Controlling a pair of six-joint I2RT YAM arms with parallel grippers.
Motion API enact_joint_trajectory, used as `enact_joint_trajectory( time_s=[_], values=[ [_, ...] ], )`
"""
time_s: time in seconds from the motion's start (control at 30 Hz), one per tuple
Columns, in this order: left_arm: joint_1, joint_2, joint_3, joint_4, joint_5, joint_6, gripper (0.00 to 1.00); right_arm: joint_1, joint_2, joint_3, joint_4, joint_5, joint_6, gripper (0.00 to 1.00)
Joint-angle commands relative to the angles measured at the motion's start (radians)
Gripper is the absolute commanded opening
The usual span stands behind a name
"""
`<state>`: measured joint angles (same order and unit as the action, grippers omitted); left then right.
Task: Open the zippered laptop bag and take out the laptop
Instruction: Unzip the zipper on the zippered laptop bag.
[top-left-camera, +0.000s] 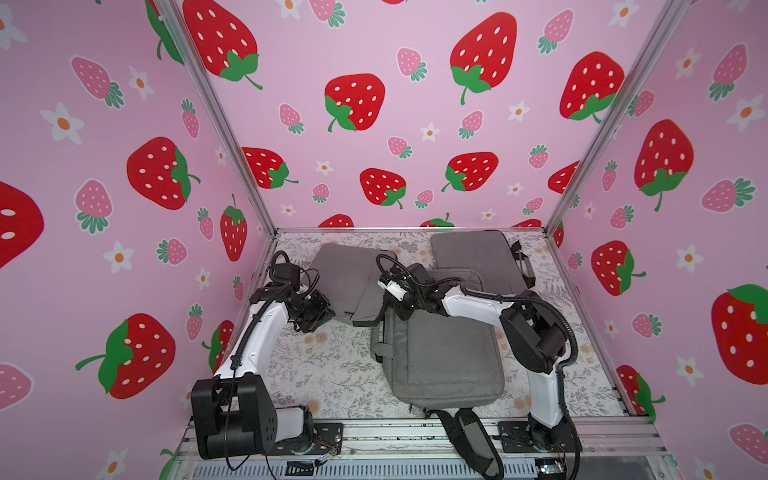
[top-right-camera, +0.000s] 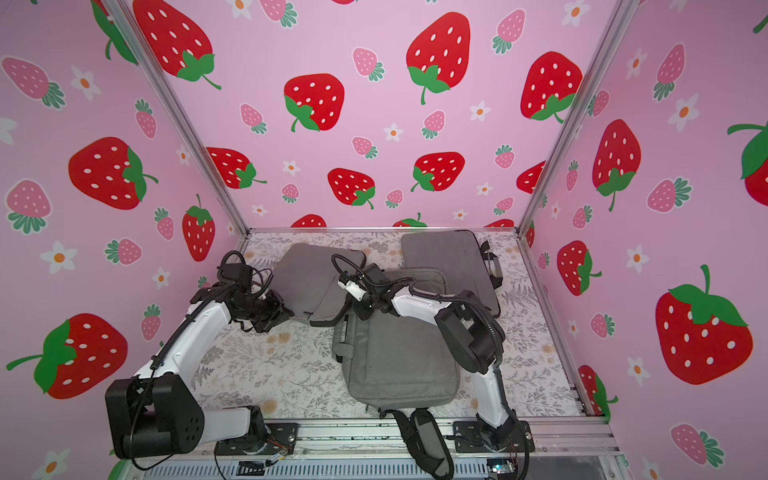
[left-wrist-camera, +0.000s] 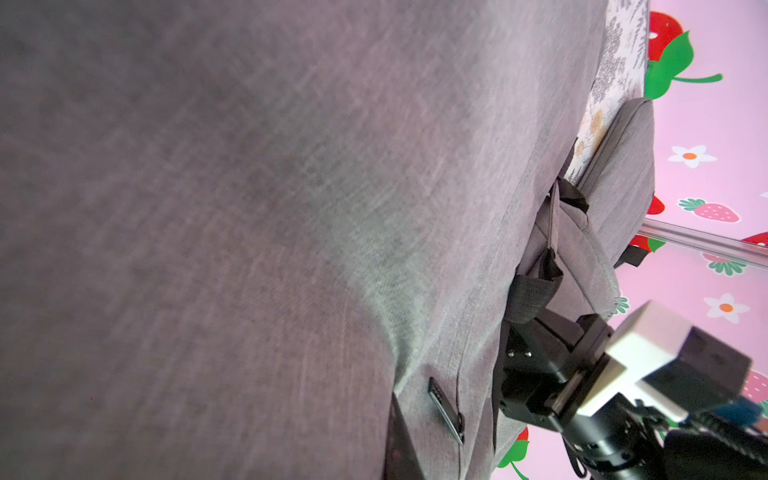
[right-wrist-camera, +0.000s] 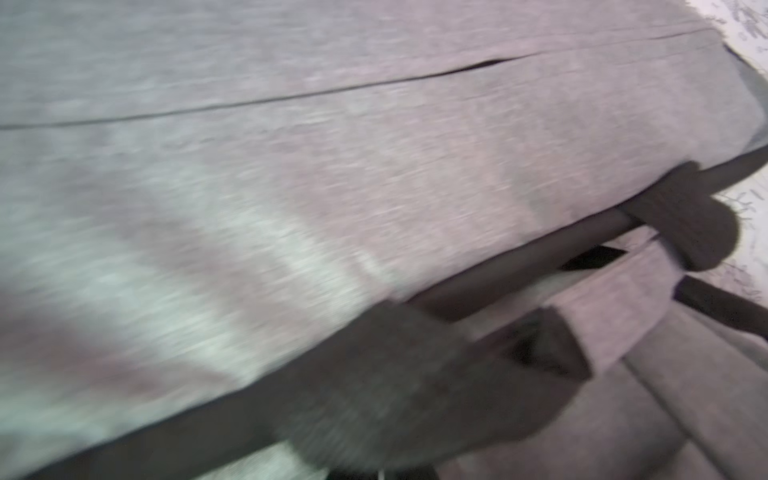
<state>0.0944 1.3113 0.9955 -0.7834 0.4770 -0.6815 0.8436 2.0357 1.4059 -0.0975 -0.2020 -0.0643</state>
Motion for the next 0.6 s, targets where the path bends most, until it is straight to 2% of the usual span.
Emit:
enact_joint_trajectory(
  time_s=[0.0, 0.33, 0.57],
  values=[
    [0.016, -0.048, -0.018, -0.098, -0.063, 0.023, 0.00, -0.080, 0.031, 0.054, -0.071, 0.111, 0.021, 0.00],
    [0.023, -0.092, -0.135, -0.103, -0.177, -0.005, 0.00, -0.173, 0.203, 0.345, -0.119, 0.156, 0.023, 0.00],
    [0.027, -0.104, -0.229, -0.071, -0.193, -0.058, 0.00, -0.231, 0.352, 0.579, -0.163, 0.191, 0.032, 0.00]
  ],
)
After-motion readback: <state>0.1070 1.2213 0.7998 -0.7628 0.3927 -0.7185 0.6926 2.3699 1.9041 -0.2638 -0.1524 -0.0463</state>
